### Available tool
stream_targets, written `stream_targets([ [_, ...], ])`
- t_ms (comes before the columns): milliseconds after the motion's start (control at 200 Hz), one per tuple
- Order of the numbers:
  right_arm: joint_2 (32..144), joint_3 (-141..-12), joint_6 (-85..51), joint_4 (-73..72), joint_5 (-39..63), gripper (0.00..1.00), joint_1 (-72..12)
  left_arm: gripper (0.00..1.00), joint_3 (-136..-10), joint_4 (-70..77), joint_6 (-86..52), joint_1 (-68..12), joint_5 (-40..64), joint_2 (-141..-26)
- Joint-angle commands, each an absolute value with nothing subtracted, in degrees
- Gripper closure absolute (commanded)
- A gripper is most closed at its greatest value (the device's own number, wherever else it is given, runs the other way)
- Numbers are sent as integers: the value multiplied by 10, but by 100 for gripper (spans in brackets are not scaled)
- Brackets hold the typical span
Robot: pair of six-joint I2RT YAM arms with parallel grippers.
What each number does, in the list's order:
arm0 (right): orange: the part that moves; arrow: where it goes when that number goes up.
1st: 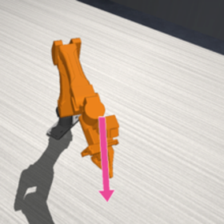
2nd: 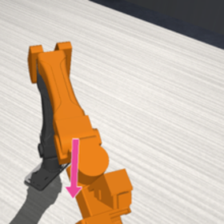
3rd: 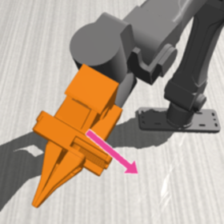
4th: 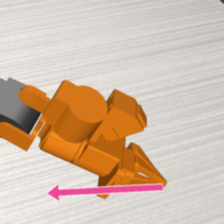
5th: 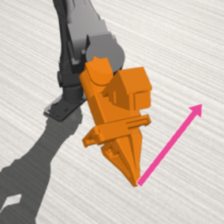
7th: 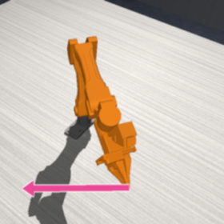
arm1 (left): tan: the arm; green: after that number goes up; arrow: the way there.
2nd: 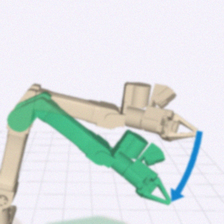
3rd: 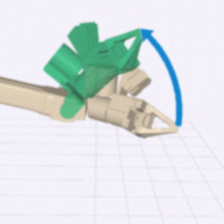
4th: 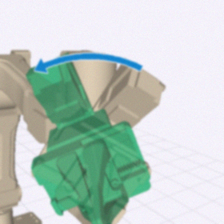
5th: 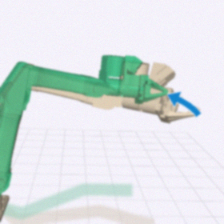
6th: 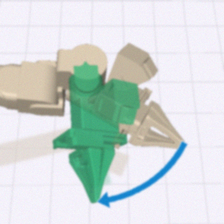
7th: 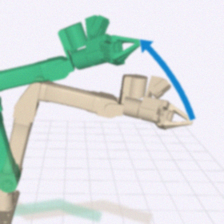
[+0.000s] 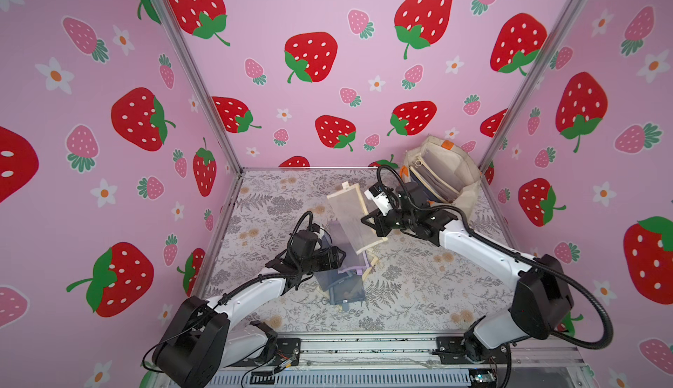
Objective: Put the pencil pouch into the canvas bag
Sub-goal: Pick up the pencil pouch, then place the pencil pouch in the canvas bag.
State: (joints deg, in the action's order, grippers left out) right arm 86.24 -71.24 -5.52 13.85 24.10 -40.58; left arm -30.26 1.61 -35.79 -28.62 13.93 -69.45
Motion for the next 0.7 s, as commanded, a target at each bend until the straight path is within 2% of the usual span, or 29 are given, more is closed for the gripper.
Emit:
stream_targets([
  [0,842,-771,76,302,141,100,-395,8,-314,-16,-345,-286,133,-689],
  [160,849,-900,191,396,36,100,-344,7,-316,-2,-337,-286,141,-693],
  [330,881,-1010,268,409,-23,100,-251,6,-323,2,-325,-284,162,-694],
  [550,904,-978,414,273,-183,100,-222,6,-327,48,-338,-279,203,-721],
  [695,914,-914,474,175,-203,100,-204,6,-336,70,-341,-277,227,-742],
])
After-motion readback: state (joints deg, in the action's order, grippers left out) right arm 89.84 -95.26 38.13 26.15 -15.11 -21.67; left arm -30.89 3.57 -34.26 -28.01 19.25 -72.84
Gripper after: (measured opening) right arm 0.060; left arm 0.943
